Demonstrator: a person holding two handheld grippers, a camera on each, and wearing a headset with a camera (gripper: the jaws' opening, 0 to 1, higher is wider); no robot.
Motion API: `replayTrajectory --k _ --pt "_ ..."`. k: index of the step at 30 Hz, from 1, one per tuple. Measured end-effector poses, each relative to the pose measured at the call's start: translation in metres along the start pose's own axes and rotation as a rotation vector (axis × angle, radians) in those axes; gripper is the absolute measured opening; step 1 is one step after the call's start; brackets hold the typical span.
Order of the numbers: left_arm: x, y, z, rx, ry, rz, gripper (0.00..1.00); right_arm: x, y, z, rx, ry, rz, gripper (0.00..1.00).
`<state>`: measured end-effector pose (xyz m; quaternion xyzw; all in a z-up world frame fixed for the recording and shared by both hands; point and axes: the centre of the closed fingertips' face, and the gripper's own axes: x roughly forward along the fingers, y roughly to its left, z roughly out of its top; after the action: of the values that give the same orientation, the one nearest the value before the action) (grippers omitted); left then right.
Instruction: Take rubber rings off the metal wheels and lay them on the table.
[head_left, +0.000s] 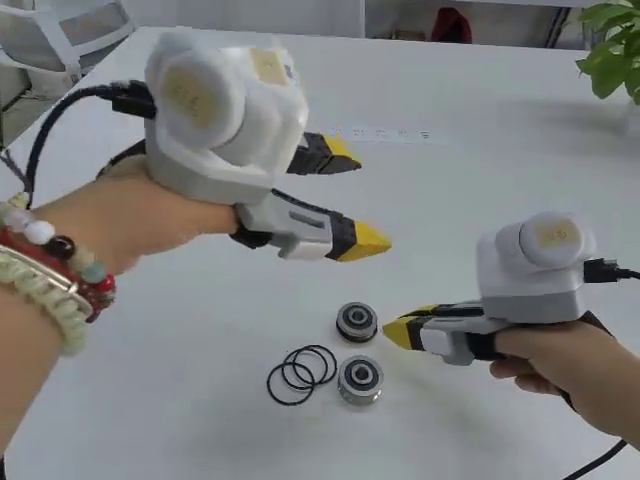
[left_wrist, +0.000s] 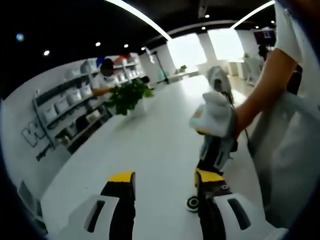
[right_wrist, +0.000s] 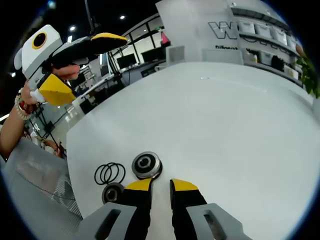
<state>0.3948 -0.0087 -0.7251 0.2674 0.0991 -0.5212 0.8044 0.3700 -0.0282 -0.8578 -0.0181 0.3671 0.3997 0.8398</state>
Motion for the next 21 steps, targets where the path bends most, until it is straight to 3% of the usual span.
replayTrajectory --k 3,8,13,21 --pt "0.012 -0.008 -0.016 -0.071 0.002 -0.015 0.48 0.002 0.002 -0.002 -0.020 0.011 0.005 0.12" --pt "0.020 -0.020 -0.042 -0.126 0.014 -0.011 0.38 0.004 0.001 -0.002 -0.032 0.009 0.016 0.13" --pt "0.026 -0.029 -0.067 -0.165 0.075 -0.046 0.37 0.006 0.006 -0.002 -0.053 0.011 0.030 0.14" --pt "0.033 -0.034 -0.087 -0.231 0.103 -0.048 0.32 0.008 0.012 -0.004 -0.070 0.012 0.051 0.15"
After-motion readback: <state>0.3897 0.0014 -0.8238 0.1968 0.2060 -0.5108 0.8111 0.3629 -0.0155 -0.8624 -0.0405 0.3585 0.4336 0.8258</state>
